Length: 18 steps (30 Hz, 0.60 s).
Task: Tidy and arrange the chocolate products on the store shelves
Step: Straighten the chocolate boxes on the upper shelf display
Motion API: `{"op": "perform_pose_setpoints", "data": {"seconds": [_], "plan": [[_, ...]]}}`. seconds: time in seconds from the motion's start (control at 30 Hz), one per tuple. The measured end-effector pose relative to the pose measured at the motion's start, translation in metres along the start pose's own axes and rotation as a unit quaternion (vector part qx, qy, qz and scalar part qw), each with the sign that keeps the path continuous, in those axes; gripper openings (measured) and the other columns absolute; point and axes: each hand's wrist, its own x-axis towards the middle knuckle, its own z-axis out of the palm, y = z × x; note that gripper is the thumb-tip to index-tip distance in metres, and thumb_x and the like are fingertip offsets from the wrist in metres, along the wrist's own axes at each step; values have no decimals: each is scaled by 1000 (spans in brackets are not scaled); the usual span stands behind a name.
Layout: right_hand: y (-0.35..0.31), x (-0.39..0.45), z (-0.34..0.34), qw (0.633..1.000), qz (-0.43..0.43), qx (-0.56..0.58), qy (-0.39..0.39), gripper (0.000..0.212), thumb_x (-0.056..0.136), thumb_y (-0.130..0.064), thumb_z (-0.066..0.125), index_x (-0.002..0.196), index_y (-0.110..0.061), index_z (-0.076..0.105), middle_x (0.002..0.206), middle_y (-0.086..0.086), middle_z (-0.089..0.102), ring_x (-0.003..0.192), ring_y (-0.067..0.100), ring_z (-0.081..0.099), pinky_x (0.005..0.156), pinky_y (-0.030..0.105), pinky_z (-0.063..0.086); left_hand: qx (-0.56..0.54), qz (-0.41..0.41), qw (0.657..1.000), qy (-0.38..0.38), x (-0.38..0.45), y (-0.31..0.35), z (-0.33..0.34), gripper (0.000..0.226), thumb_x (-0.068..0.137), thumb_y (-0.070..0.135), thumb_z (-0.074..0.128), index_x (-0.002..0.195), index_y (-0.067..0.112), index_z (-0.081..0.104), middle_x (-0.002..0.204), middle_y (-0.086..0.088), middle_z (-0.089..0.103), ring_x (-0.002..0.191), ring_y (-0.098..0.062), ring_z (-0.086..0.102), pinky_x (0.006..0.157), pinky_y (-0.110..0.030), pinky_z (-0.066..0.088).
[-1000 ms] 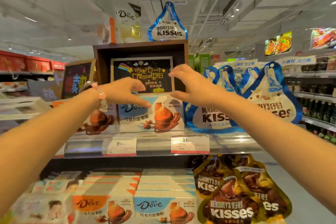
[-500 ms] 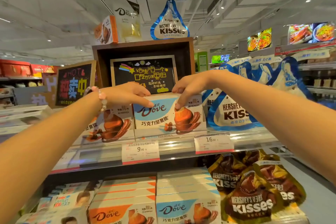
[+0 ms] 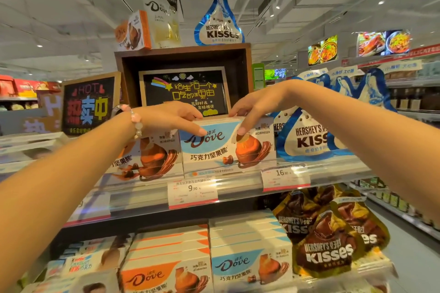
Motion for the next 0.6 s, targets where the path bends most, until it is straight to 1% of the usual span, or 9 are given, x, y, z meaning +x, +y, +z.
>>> {"op": "perform_pose_setpoints", "data": {"seconds": [0.1,0.23,0.3,0.33,0.4,0.5,0.57,0.6], "plan": [[1,-3,0,1000,10,26,6,60,76,-38,66,128,-13,52,119,2,66,108,21,64,95,41,51,-11,0,1000,20,-2,-3,-6,94,38,71,75,117,22,58,111,3,66,107,-14,61,100,-43,44],[1,-5,1,999,24,14,20,54,76,-35,67,125,-13,57,116,3,68,106,21,65,94,41,51,-19,19,1000,17,-3,-9,-8,72,48,58,77,107,17,65,101,2,72,100,-13,66,96,-43,48],[0,-5,1,999,35,18,25,52,76,-34,66,123,-13,58,114,3,69,105,22,66,90,38,53,-23,28,999,19,-2,-11,-6,66,54,52,82,106,15,66,99,1,73,99,-12,66,96,-42,49],[0,-5,2,998,42,24,26,53,76,-33,66,123,-13,58,114,4,69,104,23,66,87,35,54,-27,32,999,19,-2,-11,-5,63,56,49,81,106,14,66,98,1,73,98,-12,66,96,-42,48],[-1,-5,2,998,53,31,22,55,74,-33,66,124,-13,57,114,4,69,104,23,66,84,32,55,-35,37,998,23,-3,-10,-4,59,58,46,74,105,13,66,97,1,73,97,-11,66,97,-41,47],[-6,-4,2,997,71,25,14,59,69,-31,67,124,-13,56,115,4,68,104,22,66,87,33,54,-32,48,998,17,-5,-10,-5,57,59,48,72,105,14,67,97,3,73,97,-9,66,97,-39,47],[-11,-2,1,996,83,12,10,61,67,-32,68,123,-13,57,114,3,68,104,19,66,84,28,54,-14,53,998,7,-6,-11,-7,61,59,55,77,107,17,66,99,5,72,100,-9,65,97,-37,47],[-15,-1,1,996,89,1,6,62,66,-34,68,124,-13,56,114,2,69,102,18,67,79,23,54,-2,52,999,10,-6,-12,-9,68,57,61,77,109,19,65,102,6,71,102,-9,64,97,-35,46]]}}
